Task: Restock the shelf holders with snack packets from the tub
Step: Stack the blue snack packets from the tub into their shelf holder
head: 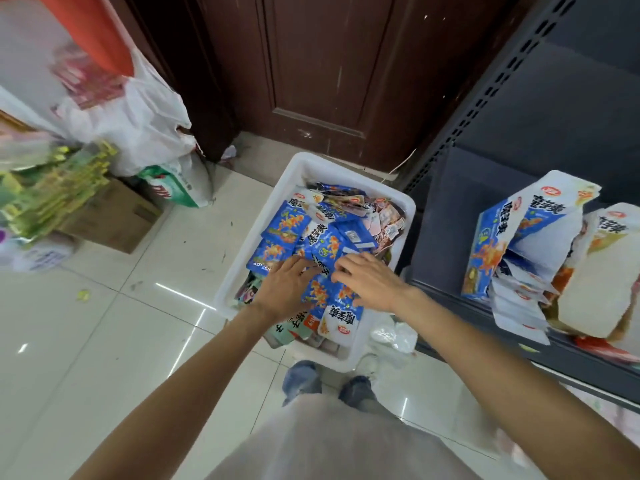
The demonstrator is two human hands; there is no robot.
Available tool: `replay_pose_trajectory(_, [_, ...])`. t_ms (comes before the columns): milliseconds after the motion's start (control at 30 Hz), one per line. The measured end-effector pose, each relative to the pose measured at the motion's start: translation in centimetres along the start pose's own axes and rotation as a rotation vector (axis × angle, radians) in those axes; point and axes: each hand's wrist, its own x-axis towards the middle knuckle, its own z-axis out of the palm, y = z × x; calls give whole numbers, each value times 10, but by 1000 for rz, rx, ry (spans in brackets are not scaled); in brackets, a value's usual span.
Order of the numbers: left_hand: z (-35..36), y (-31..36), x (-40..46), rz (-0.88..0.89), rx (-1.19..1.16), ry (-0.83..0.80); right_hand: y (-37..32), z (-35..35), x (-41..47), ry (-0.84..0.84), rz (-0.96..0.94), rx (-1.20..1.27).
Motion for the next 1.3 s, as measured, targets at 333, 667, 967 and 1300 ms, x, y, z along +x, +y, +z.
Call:
replay_pose_trajectory(333, [-7,-8,14,-135,-76,63,24,-28,-30,197,161,298])
replay_pose_trajectory(667, [-26,-3,19,-344,-889,260,-22,-39,-88,770,775,1345])
replay_pose_trajectory(967, [-40,29,-1,-449,-1388,267,-42,-43,-104,1032,749,1522])
replay_pose_trajectory(1300, [-110,84,-1,-76,-1230,232,24,-86,-224,1799,659,1245])
